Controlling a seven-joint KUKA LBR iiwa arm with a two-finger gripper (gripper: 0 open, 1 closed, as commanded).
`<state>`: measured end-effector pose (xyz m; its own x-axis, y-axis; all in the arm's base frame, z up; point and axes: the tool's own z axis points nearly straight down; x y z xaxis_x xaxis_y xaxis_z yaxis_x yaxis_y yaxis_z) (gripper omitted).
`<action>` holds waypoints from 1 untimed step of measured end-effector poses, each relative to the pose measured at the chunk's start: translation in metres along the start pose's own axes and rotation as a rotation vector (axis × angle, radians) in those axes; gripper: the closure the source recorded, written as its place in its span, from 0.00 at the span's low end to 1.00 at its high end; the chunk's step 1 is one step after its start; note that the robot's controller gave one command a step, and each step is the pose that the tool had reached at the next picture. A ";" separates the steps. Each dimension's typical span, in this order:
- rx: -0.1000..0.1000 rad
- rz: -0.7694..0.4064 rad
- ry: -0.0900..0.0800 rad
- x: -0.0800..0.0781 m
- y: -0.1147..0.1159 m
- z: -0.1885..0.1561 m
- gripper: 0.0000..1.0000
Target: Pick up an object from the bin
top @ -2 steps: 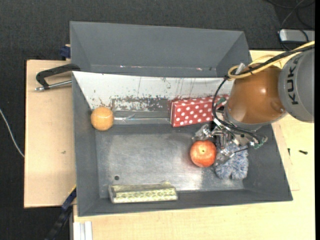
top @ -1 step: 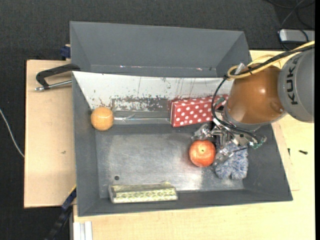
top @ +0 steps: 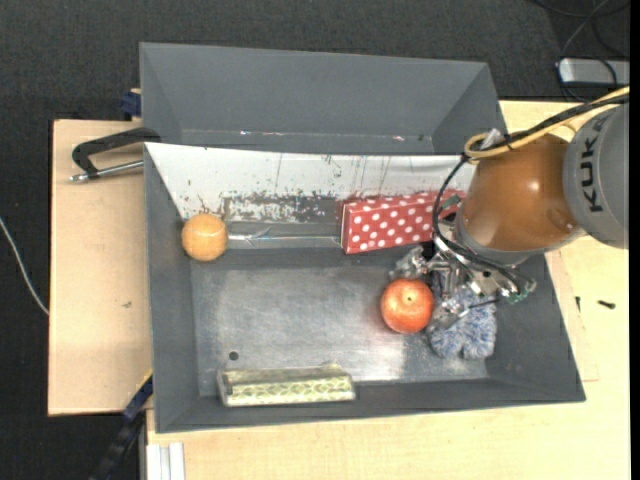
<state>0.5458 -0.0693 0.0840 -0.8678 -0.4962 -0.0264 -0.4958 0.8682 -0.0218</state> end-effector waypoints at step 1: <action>-0.020 -0.094 0.018 -0.033 0.010 -0.140 1.00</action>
Offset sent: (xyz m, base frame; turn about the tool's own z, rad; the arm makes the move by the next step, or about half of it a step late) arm 0.0000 0.0000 0.0000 0.0000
